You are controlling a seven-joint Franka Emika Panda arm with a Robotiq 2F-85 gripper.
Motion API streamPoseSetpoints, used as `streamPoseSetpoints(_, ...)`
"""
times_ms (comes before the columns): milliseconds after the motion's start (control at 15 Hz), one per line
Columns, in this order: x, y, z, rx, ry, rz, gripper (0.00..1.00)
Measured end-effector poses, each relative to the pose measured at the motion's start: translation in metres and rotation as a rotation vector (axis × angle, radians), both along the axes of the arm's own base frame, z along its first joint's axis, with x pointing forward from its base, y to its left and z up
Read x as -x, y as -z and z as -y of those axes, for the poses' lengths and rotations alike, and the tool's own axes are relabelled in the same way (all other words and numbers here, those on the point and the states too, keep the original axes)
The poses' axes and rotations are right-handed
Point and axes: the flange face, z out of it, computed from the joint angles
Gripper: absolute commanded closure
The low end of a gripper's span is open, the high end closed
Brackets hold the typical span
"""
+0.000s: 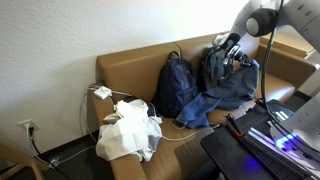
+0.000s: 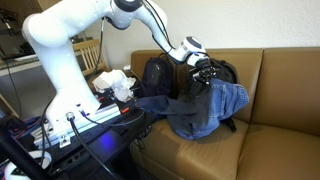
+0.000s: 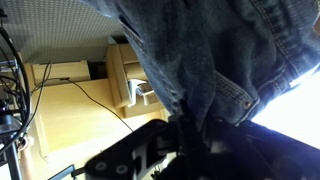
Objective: Pull the pair of jeans to the right
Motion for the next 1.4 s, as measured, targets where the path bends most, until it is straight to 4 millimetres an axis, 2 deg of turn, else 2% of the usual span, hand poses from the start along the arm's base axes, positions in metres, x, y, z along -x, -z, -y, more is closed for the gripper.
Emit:
streamPoseSetpoints(200,0.007,0.052,0.011,-0.010,0.052,0.000,0.97)
streamPoseSetpoints(267,0.009,0.066,0.009,-0.051,0.072,0.003,0.65)
streamPoseSetpoints(400,0.005,0.078,0.005,-0.143,0.108,0.022,0.58)
streamPoseSetpoints(533,-0.005,0.073,0.006,-0.222,0.127,0.057,0.43)
streamPoseSetpoints(733,-0.016,0.041,0.022,-0.314,0.138,0.117,0.21)
streamPoseSetpoints(933,-0.027,-0.008,0.046,-0.393,0.111,0.211,0.02)
streamPoseSetpoints(1133,-0.035,-0.055,0.060,-0.438,0.019,0.322,0.00)
streamPoseSetpoints(1400,-0.040,-0.118,0.068,-0.463,-0.167,0.456,0.00)
